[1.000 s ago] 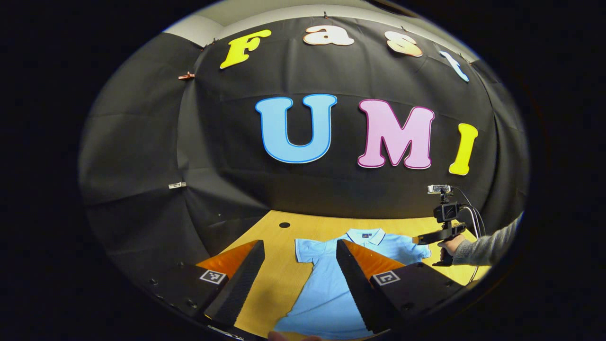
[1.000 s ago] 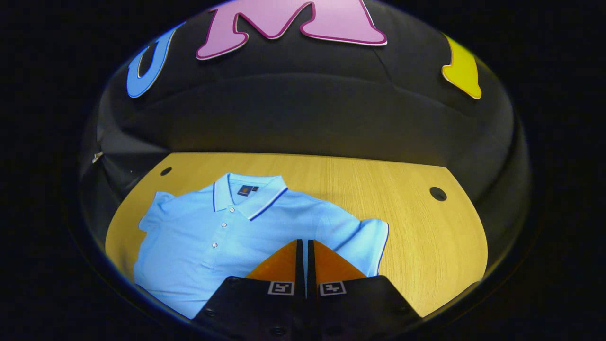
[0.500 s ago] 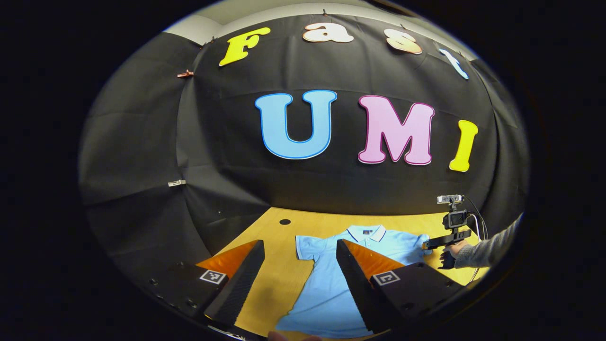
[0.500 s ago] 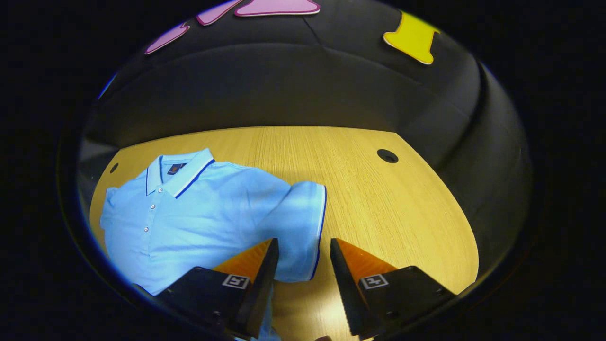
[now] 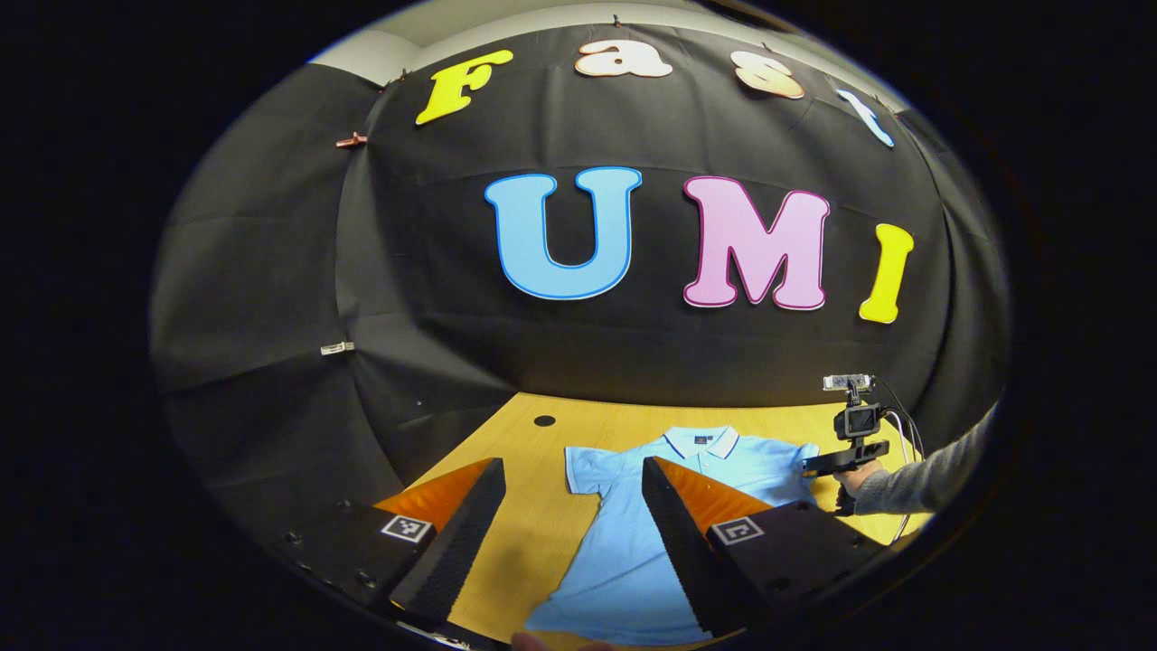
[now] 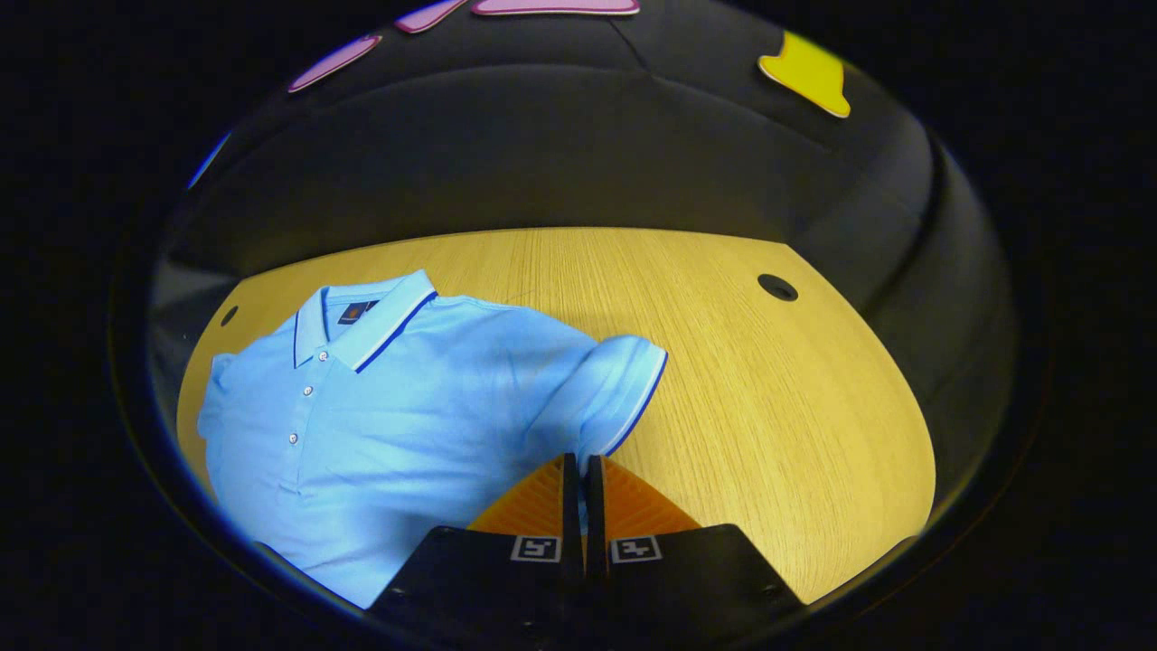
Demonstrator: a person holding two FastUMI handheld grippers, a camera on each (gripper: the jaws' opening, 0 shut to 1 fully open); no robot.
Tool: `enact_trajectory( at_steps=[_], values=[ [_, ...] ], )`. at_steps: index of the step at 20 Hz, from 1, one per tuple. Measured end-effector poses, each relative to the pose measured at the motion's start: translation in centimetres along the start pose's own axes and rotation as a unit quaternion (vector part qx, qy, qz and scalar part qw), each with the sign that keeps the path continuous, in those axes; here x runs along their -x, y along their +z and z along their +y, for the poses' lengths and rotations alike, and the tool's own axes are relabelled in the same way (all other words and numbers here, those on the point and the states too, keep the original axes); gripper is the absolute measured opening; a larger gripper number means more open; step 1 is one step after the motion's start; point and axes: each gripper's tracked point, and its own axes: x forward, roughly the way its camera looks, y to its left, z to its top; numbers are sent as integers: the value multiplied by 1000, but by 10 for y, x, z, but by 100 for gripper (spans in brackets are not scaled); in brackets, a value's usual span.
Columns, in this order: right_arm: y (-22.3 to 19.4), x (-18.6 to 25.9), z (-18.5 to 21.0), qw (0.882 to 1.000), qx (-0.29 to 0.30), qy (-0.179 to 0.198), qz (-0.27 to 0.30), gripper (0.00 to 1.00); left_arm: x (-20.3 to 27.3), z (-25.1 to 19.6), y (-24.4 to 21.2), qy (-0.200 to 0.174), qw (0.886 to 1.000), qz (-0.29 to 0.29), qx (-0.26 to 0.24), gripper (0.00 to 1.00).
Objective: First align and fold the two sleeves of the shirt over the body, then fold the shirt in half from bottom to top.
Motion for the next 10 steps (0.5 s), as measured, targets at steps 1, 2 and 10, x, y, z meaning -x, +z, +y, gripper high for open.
enact_trajectory(
  at_steps=[1,2,10],
  values=[
    [0,0,6,1000,4,10,-3,5,0,2,0,1,1000,0,1,96],
    [1,1,8,1000,5,16,-5,5,0,3,-1,1,1000,0,2,96],
    [31,21,40,996,15,79,-45,5,-2,13,-3,7,1000,-1,10,96]
  ],
)
